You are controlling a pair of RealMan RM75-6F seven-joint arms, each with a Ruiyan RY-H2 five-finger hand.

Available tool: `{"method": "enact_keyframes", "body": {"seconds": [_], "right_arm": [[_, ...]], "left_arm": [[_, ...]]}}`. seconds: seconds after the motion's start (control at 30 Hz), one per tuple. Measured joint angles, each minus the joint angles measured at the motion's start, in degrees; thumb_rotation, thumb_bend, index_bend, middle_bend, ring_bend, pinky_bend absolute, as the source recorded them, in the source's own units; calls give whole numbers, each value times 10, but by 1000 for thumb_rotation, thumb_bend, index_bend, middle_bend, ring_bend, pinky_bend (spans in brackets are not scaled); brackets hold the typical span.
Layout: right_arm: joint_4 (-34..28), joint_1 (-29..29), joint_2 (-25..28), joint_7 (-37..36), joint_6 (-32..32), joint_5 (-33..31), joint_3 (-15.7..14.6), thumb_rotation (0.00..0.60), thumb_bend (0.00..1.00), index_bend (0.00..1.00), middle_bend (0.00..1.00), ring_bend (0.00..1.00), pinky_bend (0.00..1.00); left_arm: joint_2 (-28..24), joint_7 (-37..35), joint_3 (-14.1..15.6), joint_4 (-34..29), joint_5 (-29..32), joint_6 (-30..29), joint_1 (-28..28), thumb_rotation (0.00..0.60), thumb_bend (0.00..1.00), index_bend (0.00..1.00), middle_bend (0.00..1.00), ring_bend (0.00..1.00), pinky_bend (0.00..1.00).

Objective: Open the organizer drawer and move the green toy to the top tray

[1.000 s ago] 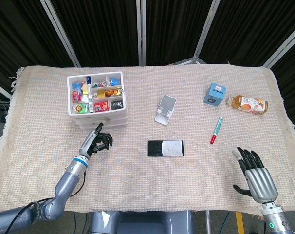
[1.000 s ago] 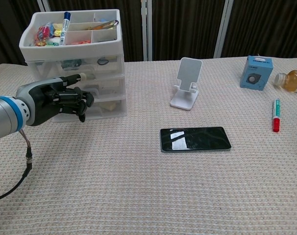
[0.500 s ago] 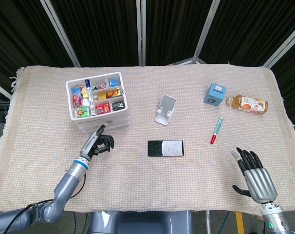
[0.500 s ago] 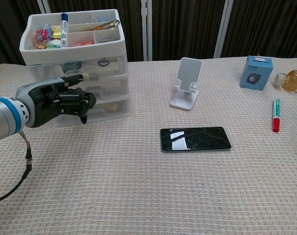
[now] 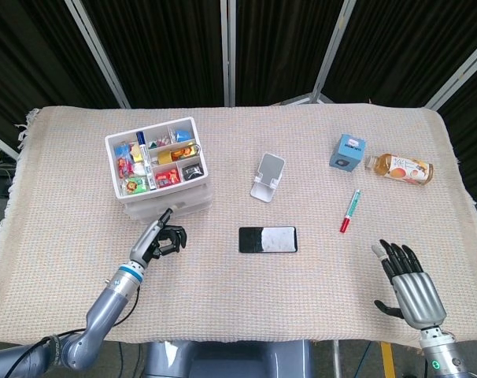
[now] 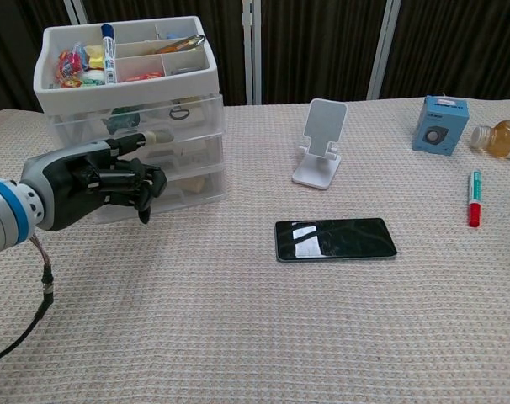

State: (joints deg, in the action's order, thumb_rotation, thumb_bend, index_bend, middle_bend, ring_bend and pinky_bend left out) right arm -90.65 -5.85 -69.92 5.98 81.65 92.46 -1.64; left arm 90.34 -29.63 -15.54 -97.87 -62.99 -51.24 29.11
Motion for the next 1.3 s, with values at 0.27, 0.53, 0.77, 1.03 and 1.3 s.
{"method": "enact_keyframes", "body": {"seconds": [0.27,0.53,0.77,1.03,1.3], "right_arm": [[0,0,-1,4,0,1,-1,600,19,0,0,0,0],[-7,1,-3,19,-2,0,-3,600,20,0,0,0,0],[-6,2,-6,22,-2,0,-3,600,19,0,0,0,0],[-4,2,-8,25,-3,-1,-3,600,19,0,0,0,0],[-4,2,-10,30,-5,-2,-4,600,19,0,0,0,0]], "left_arm": [[-6,-21,16,-2,-29,-12,-16,600,950,145,655,665,588],[-9,-56,21,10,-64,-32,-31,600,949,112,655,665,587],[-14,-86,43,16,-102,-46,-42,600,950,103,654,665,587],[-20,-95,75,19,-144,-66,-57,600,949,114,655,665,587],[-45,5,128,15,-227,-143,-88,600,948,80,655,665,587]]}}
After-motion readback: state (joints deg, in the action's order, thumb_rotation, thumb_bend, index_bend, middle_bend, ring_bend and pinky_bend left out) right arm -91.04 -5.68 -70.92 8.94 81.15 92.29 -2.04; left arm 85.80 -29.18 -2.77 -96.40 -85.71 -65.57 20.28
